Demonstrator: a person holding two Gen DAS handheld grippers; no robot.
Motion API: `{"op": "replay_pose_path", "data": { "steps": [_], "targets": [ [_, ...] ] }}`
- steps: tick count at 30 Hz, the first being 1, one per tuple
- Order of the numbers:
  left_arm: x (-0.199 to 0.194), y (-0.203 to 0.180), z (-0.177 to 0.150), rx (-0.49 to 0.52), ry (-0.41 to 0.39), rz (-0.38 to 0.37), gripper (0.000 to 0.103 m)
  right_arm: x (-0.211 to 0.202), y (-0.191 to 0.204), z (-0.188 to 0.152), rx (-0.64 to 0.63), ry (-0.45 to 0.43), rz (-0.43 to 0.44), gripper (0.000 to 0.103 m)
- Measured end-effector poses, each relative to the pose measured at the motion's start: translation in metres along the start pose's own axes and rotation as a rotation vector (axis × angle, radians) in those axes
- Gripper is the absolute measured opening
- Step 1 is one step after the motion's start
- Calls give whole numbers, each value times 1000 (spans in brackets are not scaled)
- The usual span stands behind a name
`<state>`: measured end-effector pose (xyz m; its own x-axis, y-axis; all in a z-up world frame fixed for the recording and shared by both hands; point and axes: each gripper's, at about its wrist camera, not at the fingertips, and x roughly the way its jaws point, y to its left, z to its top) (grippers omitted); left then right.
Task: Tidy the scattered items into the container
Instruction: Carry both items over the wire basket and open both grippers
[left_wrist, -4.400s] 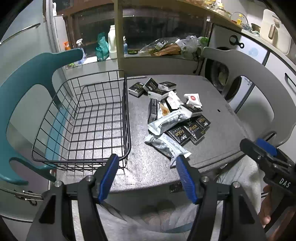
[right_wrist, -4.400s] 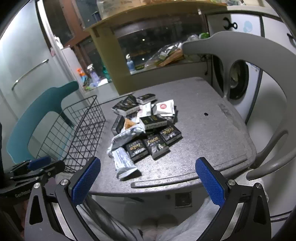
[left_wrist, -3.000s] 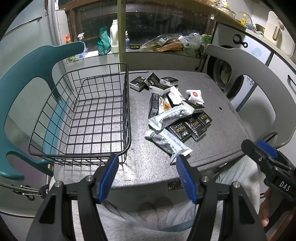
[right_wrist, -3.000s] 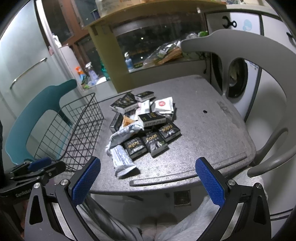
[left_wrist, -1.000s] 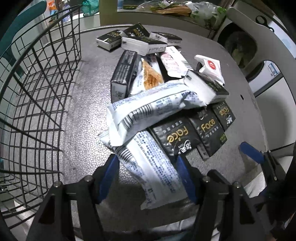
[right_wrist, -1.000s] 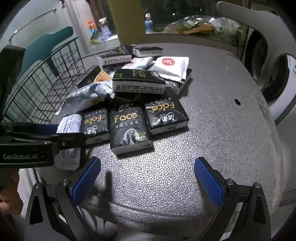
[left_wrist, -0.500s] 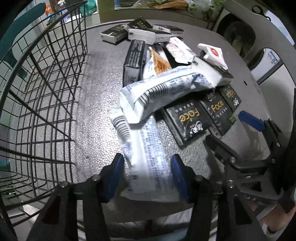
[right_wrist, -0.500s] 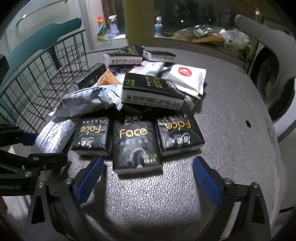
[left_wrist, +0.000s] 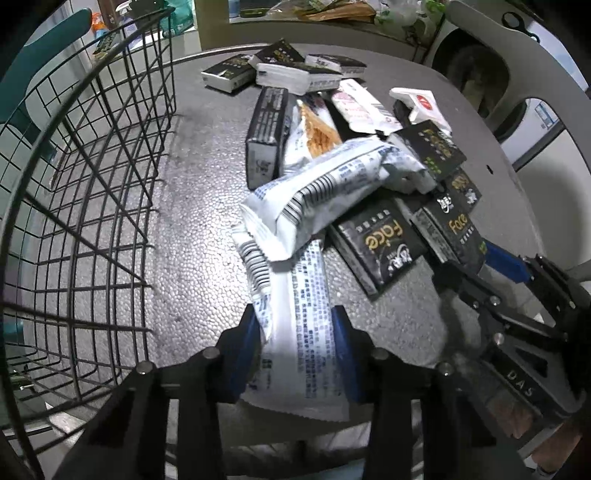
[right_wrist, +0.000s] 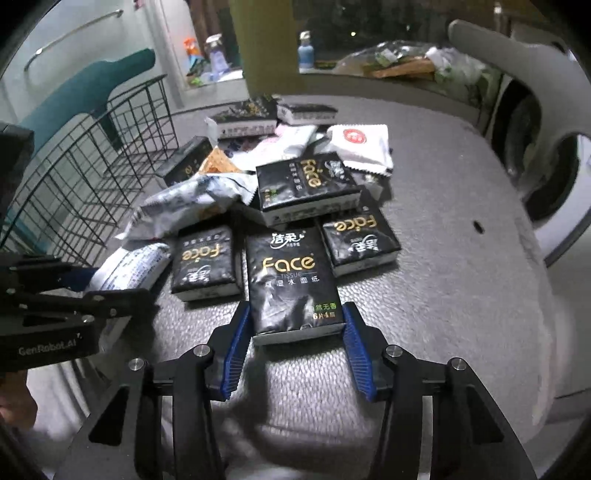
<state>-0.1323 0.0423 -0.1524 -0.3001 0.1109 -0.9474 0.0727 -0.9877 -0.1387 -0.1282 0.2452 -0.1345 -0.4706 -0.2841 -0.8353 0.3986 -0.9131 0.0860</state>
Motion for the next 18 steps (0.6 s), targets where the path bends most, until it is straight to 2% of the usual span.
{"op": "replay_pose_path", "data": {
  "steps": [4,11,15,18],
  "targets": [
    [-28,8,-11,6,-29,-15,43,-29,5,-4,29,-41,-1,49],
    [-61,11,-8,6,-92,-48,43,-72,15,0,50,-108,0,49],
    [-121,-11,-21,-2,-164,-68,43,-95,28,10,42,-157,20,49],
    [-153,-9,-19,-17,-223,-79,43,-111,45,23,29,-194,50,49]
  ]
}}
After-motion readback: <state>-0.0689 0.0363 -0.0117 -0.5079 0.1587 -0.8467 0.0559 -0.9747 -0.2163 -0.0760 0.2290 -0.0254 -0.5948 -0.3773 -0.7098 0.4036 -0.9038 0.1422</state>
